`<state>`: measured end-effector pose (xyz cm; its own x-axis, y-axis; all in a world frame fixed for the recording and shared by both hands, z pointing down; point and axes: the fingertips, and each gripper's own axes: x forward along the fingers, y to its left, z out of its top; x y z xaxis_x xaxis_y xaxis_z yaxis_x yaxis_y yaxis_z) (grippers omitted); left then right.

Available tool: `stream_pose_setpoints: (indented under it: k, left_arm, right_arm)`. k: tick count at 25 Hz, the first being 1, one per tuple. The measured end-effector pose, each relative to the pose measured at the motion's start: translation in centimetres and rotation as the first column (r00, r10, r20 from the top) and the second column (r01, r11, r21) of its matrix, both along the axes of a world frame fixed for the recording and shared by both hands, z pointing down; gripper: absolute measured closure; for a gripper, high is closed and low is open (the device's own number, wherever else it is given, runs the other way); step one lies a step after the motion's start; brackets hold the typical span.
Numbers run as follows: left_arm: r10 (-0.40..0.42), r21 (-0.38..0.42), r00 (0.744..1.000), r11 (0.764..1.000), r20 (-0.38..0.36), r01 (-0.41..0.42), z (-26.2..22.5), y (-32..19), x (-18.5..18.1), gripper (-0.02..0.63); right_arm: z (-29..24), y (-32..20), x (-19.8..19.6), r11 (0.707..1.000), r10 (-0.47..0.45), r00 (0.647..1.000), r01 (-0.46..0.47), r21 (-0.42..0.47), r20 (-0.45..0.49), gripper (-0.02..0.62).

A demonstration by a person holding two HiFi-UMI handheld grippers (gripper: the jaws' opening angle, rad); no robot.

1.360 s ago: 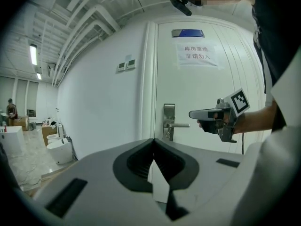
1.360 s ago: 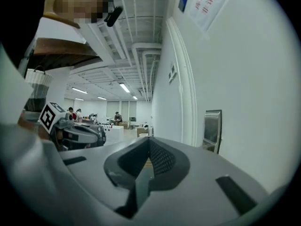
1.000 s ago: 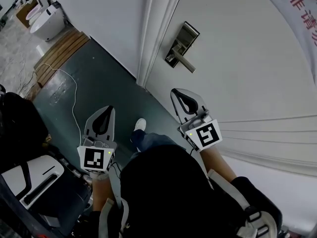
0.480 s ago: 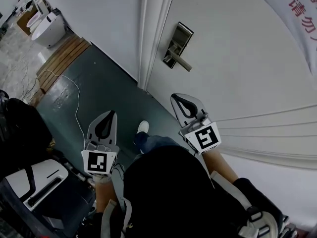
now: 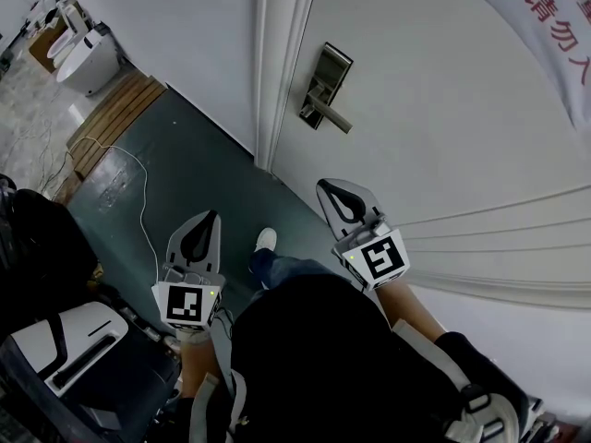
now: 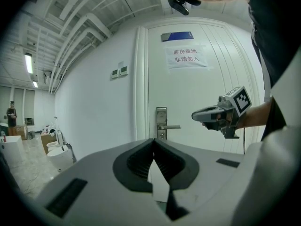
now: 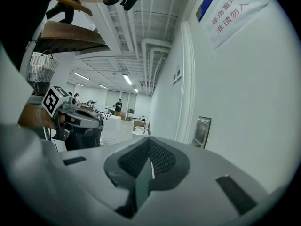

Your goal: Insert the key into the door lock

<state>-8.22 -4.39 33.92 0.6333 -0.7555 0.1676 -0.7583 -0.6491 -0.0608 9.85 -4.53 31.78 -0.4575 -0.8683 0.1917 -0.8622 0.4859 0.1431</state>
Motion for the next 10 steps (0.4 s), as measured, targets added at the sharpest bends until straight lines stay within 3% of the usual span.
stream_pose_setpoints:
  k: [10]
  left_arm:
    - [0.007, -0.010, 1.000, 1.000, 0.007, -0.007, 0.15, 0.44, 0.72, 0.598]
  right_arm:
    - [0.43, 0.46, 0.79, 1.000, -0.005, 1.000, 0.005, 0.004, 0.004, 0.580]
